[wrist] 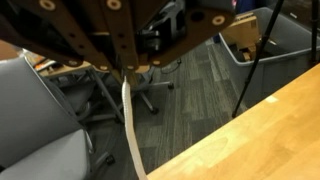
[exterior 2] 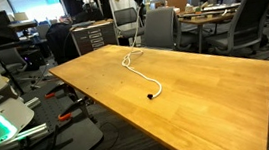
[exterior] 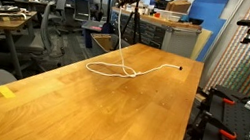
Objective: Make a knot with the object on the table
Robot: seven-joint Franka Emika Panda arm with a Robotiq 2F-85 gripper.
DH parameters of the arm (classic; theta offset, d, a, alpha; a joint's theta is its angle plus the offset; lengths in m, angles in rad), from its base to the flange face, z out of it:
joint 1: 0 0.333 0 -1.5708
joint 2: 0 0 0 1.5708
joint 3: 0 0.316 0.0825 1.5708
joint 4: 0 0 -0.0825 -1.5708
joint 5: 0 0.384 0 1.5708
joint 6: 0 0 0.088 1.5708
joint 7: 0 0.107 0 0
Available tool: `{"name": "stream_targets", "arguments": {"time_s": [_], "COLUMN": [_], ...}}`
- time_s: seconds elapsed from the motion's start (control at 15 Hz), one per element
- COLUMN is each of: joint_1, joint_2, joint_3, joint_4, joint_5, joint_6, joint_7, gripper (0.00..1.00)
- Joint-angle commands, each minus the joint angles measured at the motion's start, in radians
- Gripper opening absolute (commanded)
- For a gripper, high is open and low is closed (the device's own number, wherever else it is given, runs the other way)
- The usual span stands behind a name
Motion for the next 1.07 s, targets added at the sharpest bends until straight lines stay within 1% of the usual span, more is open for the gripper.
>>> {"name": "stream_targets", "arguments": {"time_s": [0.0,0.13,0.27,0.47,0.6,0.8,0.93,1.0], "joint_1": [-0.014,-0.021,-0.036,-0.080,-0.125,-0.183,-0.210,-0.208], "joint_2": [-0.192,-0.278,-0.363,-0.491,-0.574,-0.641,-0.650,-0.647], "joint_3": [-0.020,-0.039,-0.060,-0.076,-0.074,-0.066,-0.060,-0.062], "joint_4": [-0.088,-0.104,-0.117,-0.138,-0.152,-0.150,-0.147,-0.148], "joint_5": [0.045,0.053,0.038,0.029,0.021,0.036,0.044,0.050], "joint_6": [0.040,0.046,0.051,0.054,0.068,0.133,0.214,0.272], "joint_7": [0.055,0.090,0.137,0.202,0.241,0.279,0.302,0.304], "gripper": [0.06,0.06,0.06,0.06,0.06,0.06,0.06,0.06]}}
